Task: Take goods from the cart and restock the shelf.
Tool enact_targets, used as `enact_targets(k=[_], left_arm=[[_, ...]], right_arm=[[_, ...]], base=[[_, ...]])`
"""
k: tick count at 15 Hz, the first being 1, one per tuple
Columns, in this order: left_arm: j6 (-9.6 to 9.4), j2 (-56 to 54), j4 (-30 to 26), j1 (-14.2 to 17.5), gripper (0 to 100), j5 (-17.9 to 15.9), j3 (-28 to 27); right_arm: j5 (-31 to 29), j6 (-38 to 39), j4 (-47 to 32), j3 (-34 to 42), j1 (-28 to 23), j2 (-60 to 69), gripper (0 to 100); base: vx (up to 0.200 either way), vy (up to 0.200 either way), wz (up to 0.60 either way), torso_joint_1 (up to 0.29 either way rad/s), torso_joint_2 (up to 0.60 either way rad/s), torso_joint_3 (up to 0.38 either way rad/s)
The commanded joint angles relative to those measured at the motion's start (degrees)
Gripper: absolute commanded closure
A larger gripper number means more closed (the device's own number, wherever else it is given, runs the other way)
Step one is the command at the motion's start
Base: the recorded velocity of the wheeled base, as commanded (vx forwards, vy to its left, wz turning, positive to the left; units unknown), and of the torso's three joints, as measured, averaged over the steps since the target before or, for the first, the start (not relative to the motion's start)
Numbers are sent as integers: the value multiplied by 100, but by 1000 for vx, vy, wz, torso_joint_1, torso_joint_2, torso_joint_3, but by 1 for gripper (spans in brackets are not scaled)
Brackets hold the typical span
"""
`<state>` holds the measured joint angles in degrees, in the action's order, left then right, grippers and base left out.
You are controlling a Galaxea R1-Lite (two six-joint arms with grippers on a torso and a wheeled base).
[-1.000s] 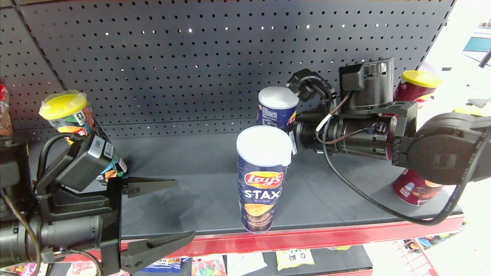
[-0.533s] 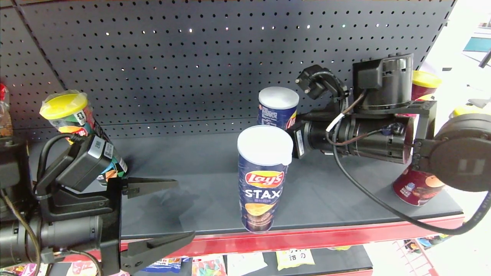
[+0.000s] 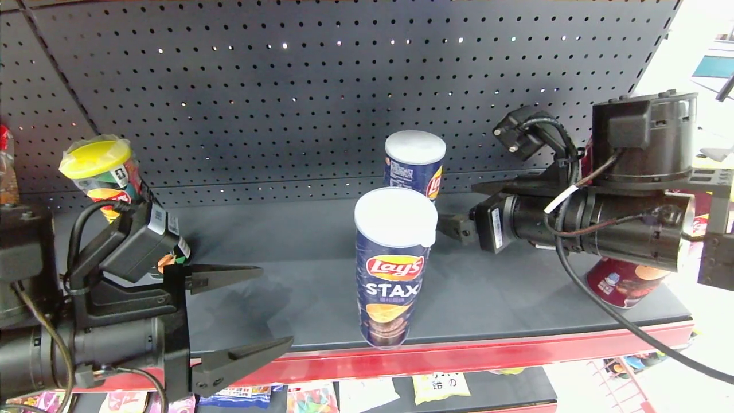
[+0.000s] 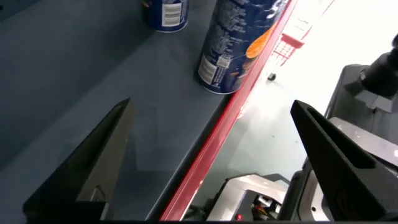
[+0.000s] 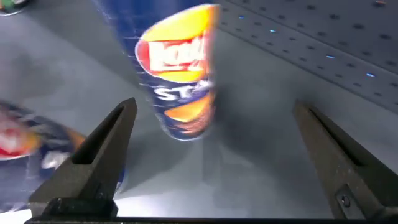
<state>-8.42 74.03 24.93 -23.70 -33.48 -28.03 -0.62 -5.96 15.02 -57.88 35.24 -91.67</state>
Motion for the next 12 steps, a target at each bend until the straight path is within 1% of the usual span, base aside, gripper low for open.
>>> enact_targets(k=[1, 2, 4, 7, 8, 10, 11, 12], left_arm=[[-1, 59, 3, -3, 0, 69, 8], [-1, 67, 3, 6, 0, 201, -1], [-10, 67, -6, 6, 0, 386, -1], [-45, 199, -6, -3, 0, 834, -10], [-63, 270, -14, -12, 0, 860, -10], [-283, 463, -14, -30, 0, 860, -19], [-599, 647, -6, -30, 0, 860, -19], [-995, 894, -14, -100, 0, 860, -27]], right_arm=[[-70, -2, 1, 49, -88, 97, 0], [-166, -2, 1, 119, -132, 132, 0], [-219, -2, 1, 567, -132, 536, 0], [-193, -28, 1, 1578, -88, 1371, 0], [-175, -37, 1, 1895, -9, 1600, 0], [-175, -37, 1, 2211, 132, 1934, 0], [-158, -28, 1, 2369, 185, 2110, 0], [-149, -37, 1, 2527, 264, 2356, 0]], base=[[0, 0, 0, 0, 0, 0], [0, 0, 0, 0, 0, 0], [0, 0, 0, 0, 0, 0], [0, 0, 0, 0, 0, 0], [0, 0, 0, 0, 0, 0], [0, 0, 0, 0, 0, 0], [0, 0, 0, 0, 0, 0], [0, 0, 0, 0, 0, 0]])
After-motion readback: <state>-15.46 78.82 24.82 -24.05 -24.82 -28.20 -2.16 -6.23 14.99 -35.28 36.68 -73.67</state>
